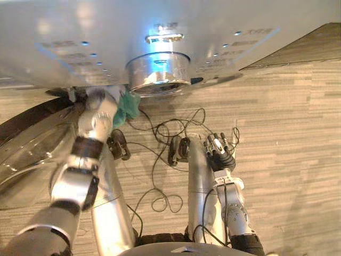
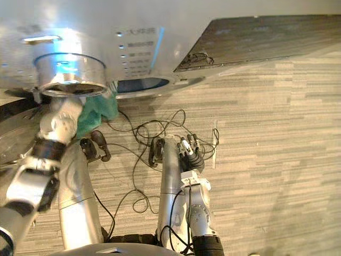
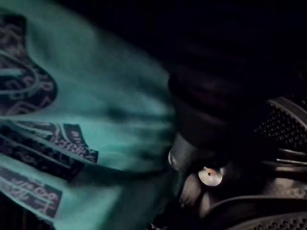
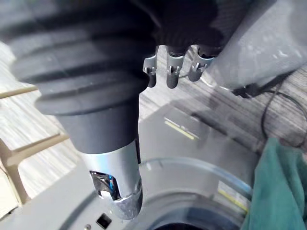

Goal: Pick up the laundry basket with both hands and put the clothes into the washing machine.

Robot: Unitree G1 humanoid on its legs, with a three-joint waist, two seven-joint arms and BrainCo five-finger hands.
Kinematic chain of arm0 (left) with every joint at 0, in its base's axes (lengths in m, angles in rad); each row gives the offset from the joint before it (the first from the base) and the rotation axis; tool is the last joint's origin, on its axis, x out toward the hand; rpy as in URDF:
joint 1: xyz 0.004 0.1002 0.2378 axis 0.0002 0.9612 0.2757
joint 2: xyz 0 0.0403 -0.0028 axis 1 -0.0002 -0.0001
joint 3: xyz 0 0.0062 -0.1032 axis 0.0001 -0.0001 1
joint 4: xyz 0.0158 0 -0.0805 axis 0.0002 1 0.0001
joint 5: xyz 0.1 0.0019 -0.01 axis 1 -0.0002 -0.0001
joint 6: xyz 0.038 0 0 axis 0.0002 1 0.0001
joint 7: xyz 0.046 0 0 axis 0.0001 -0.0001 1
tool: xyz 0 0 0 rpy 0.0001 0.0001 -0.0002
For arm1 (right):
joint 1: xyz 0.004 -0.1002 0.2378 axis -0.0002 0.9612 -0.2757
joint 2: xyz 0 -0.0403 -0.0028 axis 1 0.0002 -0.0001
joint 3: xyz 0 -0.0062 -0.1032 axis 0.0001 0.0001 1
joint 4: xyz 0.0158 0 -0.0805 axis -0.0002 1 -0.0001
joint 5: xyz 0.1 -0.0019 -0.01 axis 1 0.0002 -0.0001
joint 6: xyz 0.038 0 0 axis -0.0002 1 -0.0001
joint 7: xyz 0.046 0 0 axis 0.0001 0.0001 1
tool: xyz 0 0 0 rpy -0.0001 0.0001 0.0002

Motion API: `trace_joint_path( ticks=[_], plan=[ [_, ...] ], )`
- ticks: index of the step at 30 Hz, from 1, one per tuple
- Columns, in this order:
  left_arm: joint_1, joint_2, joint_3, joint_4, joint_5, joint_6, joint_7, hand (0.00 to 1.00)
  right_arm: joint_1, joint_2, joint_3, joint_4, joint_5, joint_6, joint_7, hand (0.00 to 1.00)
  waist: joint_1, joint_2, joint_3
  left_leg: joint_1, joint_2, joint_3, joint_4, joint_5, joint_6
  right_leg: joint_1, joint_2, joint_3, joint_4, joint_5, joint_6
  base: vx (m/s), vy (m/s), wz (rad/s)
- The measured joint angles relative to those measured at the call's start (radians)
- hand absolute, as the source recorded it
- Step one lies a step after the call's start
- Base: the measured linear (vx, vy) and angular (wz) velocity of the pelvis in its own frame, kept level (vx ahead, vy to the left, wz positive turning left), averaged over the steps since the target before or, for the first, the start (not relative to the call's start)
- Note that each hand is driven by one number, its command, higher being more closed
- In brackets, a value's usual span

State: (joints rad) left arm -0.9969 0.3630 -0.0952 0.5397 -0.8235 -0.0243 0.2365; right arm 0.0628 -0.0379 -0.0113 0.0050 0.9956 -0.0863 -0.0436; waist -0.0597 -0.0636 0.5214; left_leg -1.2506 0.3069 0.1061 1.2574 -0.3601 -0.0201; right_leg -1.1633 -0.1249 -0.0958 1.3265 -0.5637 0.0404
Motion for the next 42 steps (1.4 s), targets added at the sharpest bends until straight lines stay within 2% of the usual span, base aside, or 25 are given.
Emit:
trace_joint_path(
  ticks=[1,4,9,16,19,20,22,24,26,27,28,29,30,31,32,33,34,35,36,38,39,40,41,42],
  plan=[
    [-0.09,0.015,-0.02,0.072,0.015,0.01,-0.024,1.0,-0.002,0.0,-0.013,0.033,0.0,0.002,-0.002,0.0,-0.004,-0.005,0.0,-0.009,0.001,-0.001,-0.012,0.009,-0.001,-0.009,0.004,-0.003,-0.013,0.01,-0.001,0.0,0.0,0.0],
    [-0.184,0.012,-0.1,0.164,0.063,0.04,-0.058,1.0,-0.004,0.014,-0.048,0.058,0.019,0.002,-0.003,0.0,-0.008,-0.013,0.001,-0.021,0.0,-0.006,-0.025,0.023,0.0,-0.019,0.01,-0.007,-0.022,0.03,-0.009,-0.01,-0.032,0.03],
    [-0.341,0.025,-0.186,0.249,0.058,0.049,-0.061,1.0,-0.004,0.045,-0.063,0.06,0.029,0.001,-0.003,0.0,-0.022,-0.037,-0.001,-0.035,0.006,0.004,-0.037,0.039,0.004,-0.04,0.014,-0.003,-0.037,0.045,-0.017,-0.04,-0.029,-0.06],
    [-0.411,0.057,-0.224,0.308,-0.065,0.039,-0.05,1.0,0.0,0.073,-0.147,0.059,0.029,0.002,-0.014,0.0,-0.033,-0.043,-0.003,-0.043,0.028,0.022,-0.035,0.049,0.02,-0.061,0.036,0.017,-0.055,0.082,-0.018,-0.04,-0.011,-0.14],
    [-0.414,0.079,-0.262,0.308,-0.27,-0.011,0.007,1.0,0.001,0.077,-0.165,0.049,0.029,0.001,-0.031,0.0,-0.038,-0.046,-0.004,-0.033,0.034,0.032,-0.035,0.049,0.022,-0.062,0.044,0.03,-0.057,0.089,-0.021,-0.01,-0.027,-0.11],
    [-0.416,0.081,-0.262,0.308,-0.343,-0.042,0.033,1.0,0.002,0.077,-0.169,0.047,0.028,0.001,-0.034,0.0,-0.038,-0.047,-0.005,-0.03,0.035,0.034,-0.034,0.049,0.022,-0.062,0.045,0.032,-0.056,0.09,-0.022,0.0,-0.027,-0.05],
    [-0.416,0.086,-0.262,0.306,-0.396,-0.094,0.075,1.0,0.004,0.077,-0.179,0.039,0.027,0.001,-0.048,0.0,-0.039,-0.047,-0.005,-0.028,0.039,0.033,-0.029,0.048,0.021,-0.062,0.049,0.034,-0.051,0.09,-0.022,0.0,-0.037,-0.08],
    [-0.416,0.097,-0.275,0.289,-0.404,-0.15,0.131,1.0,0.012,0.077,-0.203,0.01,0.024,0.0,-0.067,0.0,-0.032,-0.049,-0.004,-0.029,0.049,0.033,-0.017,0.041,0.021,-0.065,0.058,0.038,-0.044,0.09,-0.022,0.0,-0.035,-0.12],
    [-0.415,0.126,-0.315,0.213,-0.297,-0.186,0.197,1.0,0.033,0.077,-0.236,-0.037,0.02,-0.008,-0.068,0.0,-0.03,-0.075,-0.001,-0.034,0.05,0.034,-0.013,0.04,0.021,-0.075,0.059,0.041,-0.037,0.09,-0.023,0.01,-0.038,-0.04],
    [-0.415,0.137,-0.338,0.182,-0.257,-0.188,0.204,1.0,0.042,0.075,-0.242,-0.054,0.021,-0.012,-0.068,0.0,-0.029,-0.082,-0.001,-0.038,0.05,0.032,-0.011,0.04,0.021,-0.077,0.058,0.039,-0.035,0.09,-0.023,0.01,-0.031,0.02],
    [-0.415,0.152,-0.368,0.14,-0.165,-0.188,0.218,1.0,0.056,0.072,-0.249,-0.073,0.021,-0.021,-0.067,0.0,-0.029,-0.094,0.001,-0.045,0.049,0.028,-0.009,0.04,0.021,-0.081,0.058,0.035,-0.034,0.089,-0.024,0.01,-0.02,0.05],
    [-0.412,0.172,-0.428,0.096,0.04,-0.164,0.259,1.0,0.066,0.063,-0.255,-0.075,0.021,-0.028,-0.052,0.0,-0.032,-0.106,-0.003,-0.058,0.049,0.017,-0.005,0.039,0.022,-0.083,0.057,0.026,-0.034,0.088,-0.025,0.03,-0.017,0.14],
    [-0.413,0.215,-0.585,0.034,0.337,-0.103,0.331,1.0,0.089,0.056,-0.264,-0.078,0.021,-0.045,-0.028,0.0,-0.03,-0.106,-0.003,-0.073,0.042,0.007,-0.004,0.039,0.022,-0.087,0.05,0.015,-0.035,0.086,-0.025,0.02,-0.013,0.17],
    [-0.413,0.235,-0.658,0.006,0.511,-0.06,0.353,1.0,0.092,0.055,-0.264,-0.075,0.021,-0.054,-0.024,0.0,-0.032,-0.106,-0.003,-0.075,0.036,0.006,-0.004,0.038,0.024,-0.087,0.043,0.012,-0.035,0.085,-0.025,0.05,0.0,0.18],
    [-0.416,0.272,-0.76,-0.033,0.742,-0.009,0.365,1.0,0.091,0.055,-0.262,-0.067,0.021,-0.066,-0.021,0.0,-0.033,-0.106,-0.003,-0.074,0.032,0.007,-0.003,0.037,0.026,-0.083,0.038,0.011,-0.035,0.085,-0.024,0.06,0.007,0.1],
    [-0.422,0.293,-0.847,-0.055,1.038,0.034,0.358,1.0,0.088,0.053,-0.242,-0.063,0.024,-0.087,-0.021,0.0,-0.032,-0.108,-0.004,-0.072,0.03,0.006,-0.003,0.035,0.028,-0.076,0.029,0.003,-0.038,0.085,-0.024,0.07,0.008,0.06],
    [-0.429,0.299,-0.883,-0.06,1.131,0.045,0.354,1.0,0.087,0.052,-0.229,-0.063,0.026,-0.094,-0.02,0.0,-0.032,-0.11,-0.006,-0.073,0.029,0.006,-0.003,0.035,0.029,-0.074,0.024,-0.003,-0.04,0.085,-0.024,0.06,0.002,0.05],
    [-0.44,0.307,-0.92,-0.063,1.305,0.053,0.304,1.0,0.078,0.053,-0.212,-0.062,0.031,-0.104,-0.019,0.0,-0.031,-0.111,-0.006,-0.073,0.026,0.002,-0.004,0.035,0.029,-0.068,0.024,-0.006,-0.045,0.085,-0.024,0.04,-0.008,0.06],
    [-0.44,0.31,-0.927,-0.057,1.434,0.049,0.261,1.0,0.062,0.053,-0.198,-0.062,0.041,-0.121,-0.017,0.0,-0.033,-0.111,-0.006,-0.07,0.023,0.0,-0.005,0.034,0.03,-0.062,0.024,-0.006,-0.049,0.085,-0.024,0.04,-0.014,0.04],
    [-0.437,0.301,-0.915,-0.016,1.562,0.057,0.216,1.0,0.036,0.053,-0.193,-0.056,0.065,-0.144,-0.006,0.0,-0.032,-0.111,-0.006,-0.069,0.025,0.002,-0.007,0.033,0.031,-0.06,0.024,-0.006,-0.057,0.085,-0.023,0.0,-0.011,-0.04],
    [-0.42,0.284,-0.842,0.018,1.618,0.076,0.198,1.0,0.022,0.055,-0.188,-0.055,0.085,-0.164,-0.005,0.0,-0.034,-0.111,-0.006,-0.069,0.028,0.005,-0.007,0.032,0.032,-0.061,0.027,-0.004,-0.061,0.087,-0.02,0.0,-0.023,-0.1],
    [-0.41,0.264,-0.779,0.038,1.62,0.093,0.196,1.0,0.018,0.055,-0.185,-0.054,0.1,-0.174,-0.005,0.0,-0.035,-0.111,-0.006,-0.068,0.031,0.007,-0.007,0.031,0.033,-0.061,0.028,-0.003,-0.063,0.088,-0.018,0.0,-0.029,-0.12],
    [-0.39,0.203,-0.611,0.074,1.587,0.132,0.204,1.0,0.015,0.056,-0.18,-0.052,0.111,-0.191,-0.006,0.0,-0.038,-0.111,-0.006,-0.067,0.034,0.008,-0.008,0.031,0.032,-0.061,0.032,-0.002,-0.067,0.09,-0.016,0.0,-0.027,-0.1],
    [-0.386,0.165,-0.526,0.089,1.523,0.148,0.219,1.0,0.016,0.057,-0.179,-0.047,0.116,-0.201,-0.009,0.0,-0.038,-0.111,-0.006,-0.068,0.037,0.008,-0.009,0.03,0.031,-0.061,0.035,-0.002,-0.07,0.091,-0.014,-0.01,-0.053,-0.13]
  ],
)
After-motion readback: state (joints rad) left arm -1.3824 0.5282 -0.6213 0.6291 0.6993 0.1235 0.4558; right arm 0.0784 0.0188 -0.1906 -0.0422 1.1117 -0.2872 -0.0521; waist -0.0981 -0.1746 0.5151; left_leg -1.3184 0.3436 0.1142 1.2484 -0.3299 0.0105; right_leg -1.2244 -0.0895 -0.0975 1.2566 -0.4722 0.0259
